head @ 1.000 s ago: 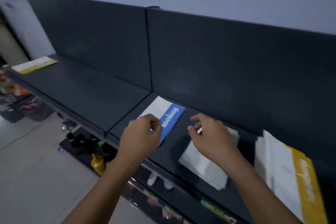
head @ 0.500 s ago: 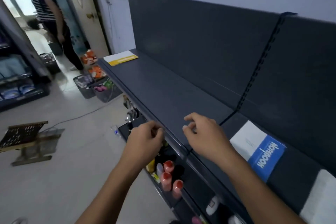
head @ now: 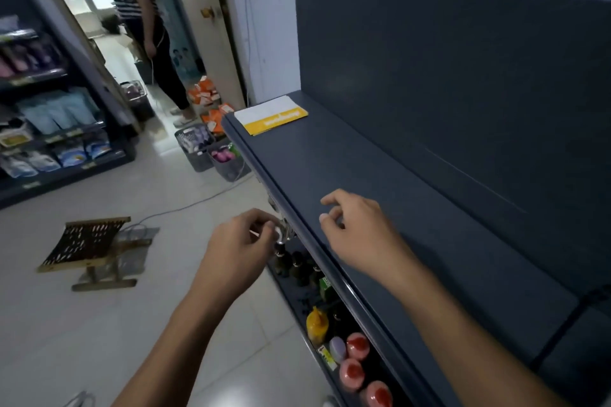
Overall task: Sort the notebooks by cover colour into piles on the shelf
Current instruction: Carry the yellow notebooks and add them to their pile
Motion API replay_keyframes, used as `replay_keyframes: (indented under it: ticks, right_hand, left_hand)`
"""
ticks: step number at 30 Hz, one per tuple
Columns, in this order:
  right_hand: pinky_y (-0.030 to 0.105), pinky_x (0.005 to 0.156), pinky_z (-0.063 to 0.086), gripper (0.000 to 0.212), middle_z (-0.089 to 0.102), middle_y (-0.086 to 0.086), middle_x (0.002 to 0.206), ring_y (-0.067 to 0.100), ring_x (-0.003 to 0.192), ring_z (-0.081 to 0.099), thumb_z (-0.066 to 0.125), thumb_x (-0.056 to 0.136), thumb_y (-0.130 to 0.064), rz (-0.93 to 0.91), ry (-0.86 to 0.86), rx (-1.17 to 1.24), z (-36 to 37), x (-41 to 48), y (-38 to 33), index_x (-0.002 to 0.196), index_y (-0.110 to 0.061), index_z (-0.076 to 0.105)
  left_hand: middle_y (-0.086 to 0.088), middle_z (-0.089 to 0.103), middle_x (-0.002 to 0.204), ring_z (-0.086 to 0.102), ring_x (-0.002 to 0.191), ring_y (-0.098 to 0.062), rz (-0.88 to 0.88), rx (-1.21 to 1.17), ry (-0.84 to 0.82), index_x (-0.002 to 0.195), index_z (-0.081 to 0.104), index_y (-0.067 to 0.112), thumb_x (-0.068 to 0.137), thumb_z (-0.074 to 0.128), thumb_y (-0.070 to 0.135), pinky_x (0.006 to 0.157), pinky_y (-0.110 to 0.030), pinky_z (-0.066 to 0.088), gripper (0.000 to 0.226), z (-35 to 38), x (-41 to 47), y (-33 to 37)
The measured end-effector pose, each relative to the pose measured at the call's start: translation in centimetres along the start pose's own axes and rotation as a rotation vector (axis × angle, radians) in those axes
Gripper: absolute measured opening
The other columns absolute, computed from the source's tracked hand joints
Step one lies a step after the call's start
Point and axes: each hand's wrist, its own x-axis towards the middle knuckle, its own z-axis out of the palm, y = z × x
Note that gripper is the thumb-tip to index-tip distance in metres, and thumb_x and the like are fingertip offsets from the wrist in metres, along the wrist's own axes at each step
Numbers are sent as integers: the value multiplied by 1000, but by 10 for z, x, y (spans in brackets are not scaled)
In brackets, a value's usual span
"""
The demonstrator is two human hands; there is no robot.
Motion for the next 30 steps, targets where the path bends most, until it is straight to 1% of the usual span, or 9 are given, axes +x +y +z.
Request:
replay_keyframes:
  ticks: [4,8,14,16,21,23,26,28,30]
  right_hand:
    - [26,75,51,28,66,-7,107,8,92,63,55,102,-31,-13,-87,-16,28,53,-22,129,-24,59]
    - [39,88,55,28,66,-11,99,12,99,62,55,99,-30,-33,-107,-37,57,111,-53,126,-23,62]
    - [32,80,54,26,68,-11,101,12,97,64,55,98,-31,64,-74,-13,104,186,-97,123,-26,63]
    - [34,82,56,28,68,-12,101,11,97,65,55,98,-30,102,-65,5,117,206,-113,124,-26,62]
    - [33,86,53,27,66,-16,97,11,98,64,55,99,-31,197,5,41,139,248,-132,125,-26,62]
    - [35,90,53,28,67,-13,99,14,101,64,56,99,-31,253,35,44,142,264,-131,125,-24,63]
    - [38,91,54,28,70,-5,104,18,103,64,55,100,-29,316,80,38,146,294,-127,126,-22,62]
    - [35,84,53,26,70,-4,100,17,94,64,55,101,-26,326,124,45,149,315,-120,125,-19,63]
    - [30,72,47,26,67,-7,87,12,77,60,56,100,-25,333,158,55,153,339,-112,124,-18,63]
  left_hand:
    - [13,74,79,71,66,-1,-80,-52,35,93,71,31,97,56,23,66,-35,59,18,-20,41,-40]
    - [13,74,80,70,64,3,-128,-75,31,94,69,32,99,54,23,57,-22,49,19,-42,85,-74]
    - [15,74,78,70,63,2,-108,-79,-33,93,70,31,98,54,21,57,-21,48,19,-86,169,-126]
    - [16,74,79,70,64,2,-80,-78,-56,94,69,31,99,53,22,57,-20,47,19,-102,197,-139]
    - [14,74,82,70,65,4,-12,-48,-135,95,69,31,100,52,21,49,-8,43,20,-123,262,-160]
    - [14,74,81,70,65,3,25,-49,-184,95,70,30,100,52,21,49,-9,45,20,-124,286,-162]
    - [15,73,81,70,65,3,94,-38,-256,95,70,31,101,52,23,58,-20,51,20,-119,328,-158]
    - [15,73,82,70,65,4,141,-22,-284,96,70,32,101,52,25,63,-23,51,20,-114,359,-154]
    - [15,73,82,69,65,5,175,-21,-313,96,70,32,102,51,25,63,-22,52,20,-107,390,-152]
